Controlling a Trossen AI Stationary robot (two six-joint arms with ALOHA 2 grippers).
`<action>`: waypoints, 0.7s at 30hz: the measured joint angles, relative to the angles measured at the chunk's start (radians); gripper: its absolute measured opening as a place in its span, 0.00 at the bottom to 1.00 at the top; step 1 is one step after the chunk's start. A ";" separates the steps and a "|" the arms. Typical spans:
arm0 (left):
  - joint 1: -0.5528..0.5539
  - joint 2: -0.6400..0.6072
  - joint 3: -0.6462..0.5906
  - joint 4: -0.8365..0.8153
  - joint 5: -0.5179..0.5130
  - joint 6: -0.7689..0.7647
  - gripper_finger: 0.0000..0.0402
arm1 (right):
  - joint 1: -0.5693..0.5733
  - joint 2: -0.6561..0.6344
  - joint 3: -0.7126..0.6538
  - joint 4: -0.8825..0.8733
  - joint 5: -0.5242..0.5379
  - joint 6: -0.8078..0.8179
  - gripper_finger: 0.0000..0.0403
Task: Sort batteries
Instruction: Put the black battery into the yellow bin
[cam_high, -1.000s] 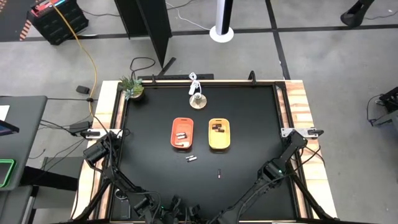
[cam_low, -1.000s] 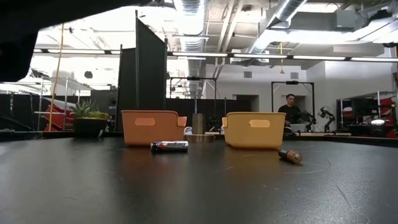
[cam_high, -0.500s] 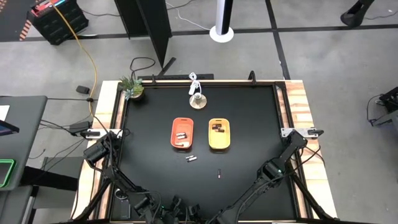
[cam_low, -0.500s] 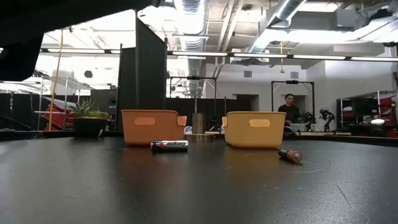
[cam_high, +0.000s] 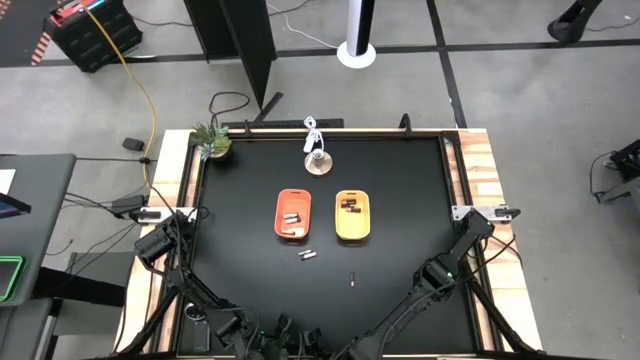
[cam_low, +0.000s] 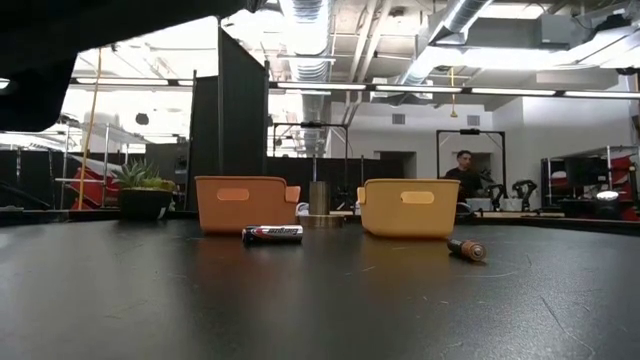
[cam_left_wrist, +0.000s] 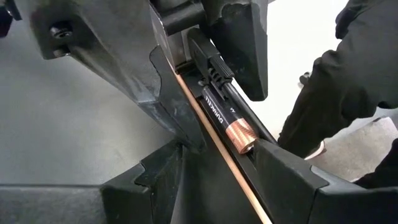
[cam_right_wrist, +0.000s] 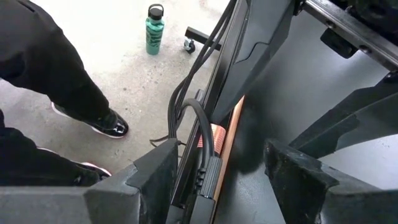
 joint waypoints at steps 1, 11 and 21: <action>0.001 0.000 0.000 0.000 0.000 -0.003 0.48 | 0.000 0.000 0.000 -0.001 -0.004 0.002 0.64; 0.005 0.000 0.000 -0.002 0.000 -0.025 0.48 | -0.004 -0.001 0.000 -0.029 -0.077 0.074 0.64; 0.005 0.000 0.000 -0.003 0.016 -0.013 0.48 | -0.001 -0.002 0.000 -0.041 -0.092 0.101 0.64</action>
